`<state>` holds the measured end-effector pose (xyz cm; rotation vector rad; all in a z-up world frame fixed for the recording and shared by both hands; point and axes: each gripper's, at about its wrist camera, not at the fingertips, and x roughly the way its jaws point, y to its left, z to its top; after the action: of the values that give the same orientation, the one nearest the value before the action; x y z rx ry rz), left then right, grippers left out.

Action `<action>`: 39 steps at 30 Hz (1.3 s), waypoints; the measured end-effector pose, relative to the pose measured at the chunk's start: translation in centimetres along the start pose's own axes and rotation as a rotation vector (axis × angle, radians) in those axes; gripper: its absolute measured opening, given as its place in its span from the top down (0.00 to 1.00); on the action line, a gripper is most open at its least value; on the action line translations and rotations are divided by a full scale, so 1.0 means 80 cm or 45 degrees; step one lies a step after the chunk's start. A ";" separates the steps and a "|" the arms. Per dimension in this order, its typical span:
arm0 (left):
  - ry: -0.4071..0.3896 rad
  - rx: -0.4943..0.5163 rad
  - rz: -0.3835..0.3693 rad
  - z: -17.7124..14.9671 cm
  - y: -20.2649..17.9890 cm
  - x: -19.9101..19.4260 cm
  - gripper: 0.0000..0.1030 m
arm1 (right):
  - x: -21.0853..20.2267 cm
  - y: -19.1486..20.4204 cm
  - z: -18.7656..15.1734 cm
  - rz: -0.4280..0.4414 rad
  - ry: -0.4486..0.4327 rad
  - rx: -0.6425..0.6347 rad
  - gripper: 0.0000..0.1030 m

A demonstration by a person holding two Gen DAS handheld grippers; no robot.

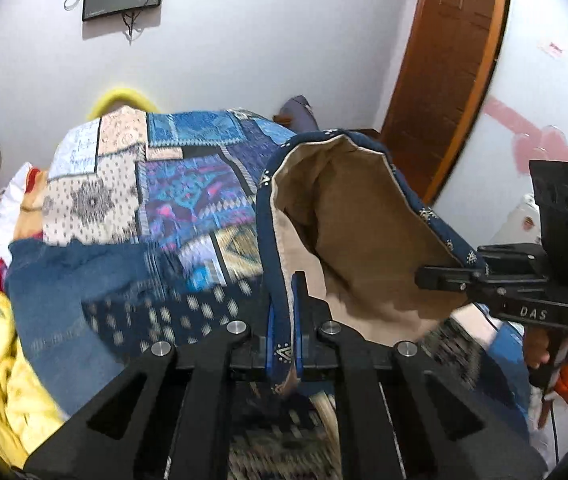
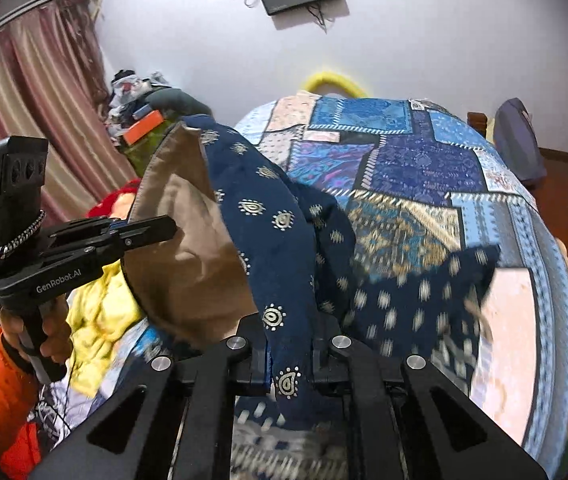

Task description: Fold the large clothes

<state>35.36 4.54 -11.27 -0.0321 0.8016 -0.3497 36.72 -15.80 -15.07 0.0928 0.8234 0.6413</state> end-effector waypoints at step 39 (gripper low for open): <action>0.237 -0.488 0.104 -0.122 0.157 0.041 0.40 | -0.013 -0.091 -0.061 -0.293 0.181 0.183 0.91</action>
<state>34.26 16.36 -22.34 -0.3283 1.0428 -0.1189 36.34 -23.06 -20.02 0.0818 1.0009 0.3745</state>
